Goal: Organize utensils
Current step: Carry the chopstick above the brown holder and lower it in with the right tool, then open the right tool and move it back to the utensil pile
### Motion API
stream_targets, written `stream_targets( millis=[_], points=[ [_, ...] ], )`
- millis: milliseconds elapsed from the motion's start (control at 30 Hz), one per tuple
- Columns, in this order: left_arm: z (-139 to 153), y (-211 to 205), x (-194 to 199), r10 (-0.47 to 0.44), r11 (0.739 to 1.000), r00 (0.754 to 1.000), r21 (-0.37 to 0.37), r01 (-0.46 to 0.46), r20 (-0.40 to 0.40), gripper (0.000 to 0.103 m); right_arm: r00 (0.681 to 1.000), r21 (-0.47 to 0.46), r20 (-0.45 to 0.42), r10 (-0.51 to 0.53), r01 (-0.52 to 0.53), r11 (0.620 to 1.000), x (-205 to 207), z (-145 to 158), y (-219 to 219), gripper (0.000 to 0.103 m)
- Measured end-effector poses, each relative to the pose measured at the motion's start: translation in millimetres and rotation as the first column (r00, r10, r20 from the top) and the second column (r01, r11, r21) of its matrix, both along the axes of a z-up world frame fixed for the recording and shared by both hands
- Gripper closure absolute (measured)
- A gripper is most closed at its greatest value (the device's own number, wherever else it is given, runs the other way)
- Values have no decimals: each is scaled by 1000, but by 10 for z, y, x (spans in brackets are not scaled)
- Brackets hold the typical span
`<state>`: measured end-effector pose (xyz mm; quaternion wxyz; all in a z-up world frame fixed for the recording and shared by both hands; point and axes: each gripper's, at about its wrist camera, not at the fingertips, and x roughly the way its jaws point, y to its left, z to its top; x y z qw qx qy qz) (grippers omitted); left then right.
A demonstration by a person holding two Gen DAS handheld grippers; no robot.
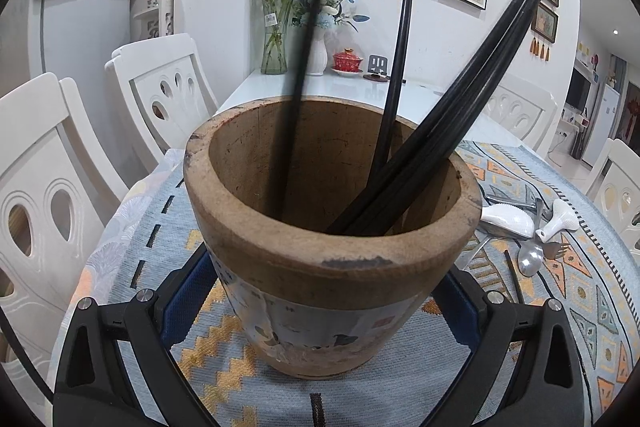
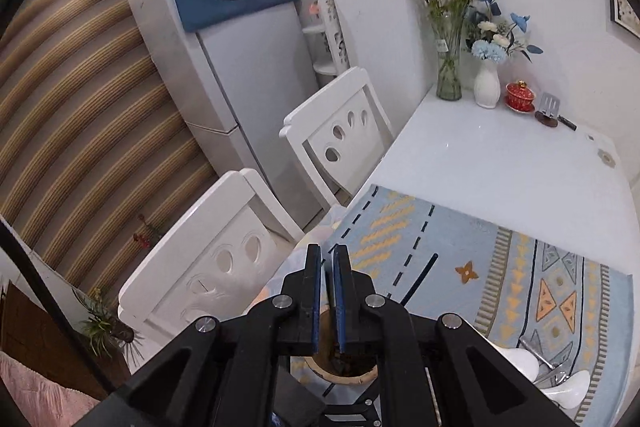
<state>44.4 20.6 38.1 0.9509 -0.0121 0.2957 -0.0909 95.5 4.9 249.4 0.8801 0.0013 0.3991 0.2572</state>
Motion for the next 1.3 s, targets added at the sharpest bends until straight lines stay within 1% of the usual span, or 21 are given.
stream_targets(
  millis=[267,433,567,600,667,733,767,800,867,933,1067,1133,1200,1300],
  points=[
    [-3,2,4,-2,1000,1000,-3,2,-1,3,1000,25,3,-30,30,999,5,25,-80,98],
    [-3,2,4,-2,1000,1000,-2,2,-1,3,997,44,26,-75,74,996,0,127,-262,98],
    [-3,2,3,-2,1000,1000,-3,2,-1,3,982,92,54,-183,177,980,-30,257,-644,98],
    [-4,1,5,-2,1000,1000,-4,2,-2,3,974,113,51,-221,215,970,-28,276,-783,98],
    [-5,6,3,-2,1000,1000,-3,2,-1,3,956,160,18,-293,287,945,-16,255,-1064,98],
    [-6,3,4,-2,1000,1000,-3,2,-1,3,932,200,-64,-358,363,910,18,129,-1349,97],
    [-4,6,3,-2,1000,1000,-3,2,-1,3,917,211,-125,-380,399,892,42,19,-1485,97],
    [-6,3,4,-2,1000,1000,-2,2,-1,3,898,213,-191,-396,432,876,60,-120,-1604,97],
    [-4,6,3,-2,1000,1000,-3,2,-1,3,857,177,-312,-411,477,861,104,-420,-1761,97],
    [-4,6,3,-2,1000,1000,-3,2,-1,3,816,121,-410,-408,492,862,107,-743,-1827,97],
    [-11,4,7,-3,1000,1000,-5,3,-5,3,727,-19,-539,-426,495,869,-9,-1377,-1807,97],
    [-18,1,4,-4,1000,1000,-7,4,-6,3,680,-72,-597,-426,484,872,-114,-1696,-1762,97],
    [-21,-1,3,-5,1000,1000,-8,5,-7,3,643,-107,-641,-419,466,878,-185,-1946,-1713,97],
    [-25,6,4,-5,1000,1000,-9,5,-8,3,604,-136,-688,-403,439,888,-279,-2232,-1637,97]
  ],
)
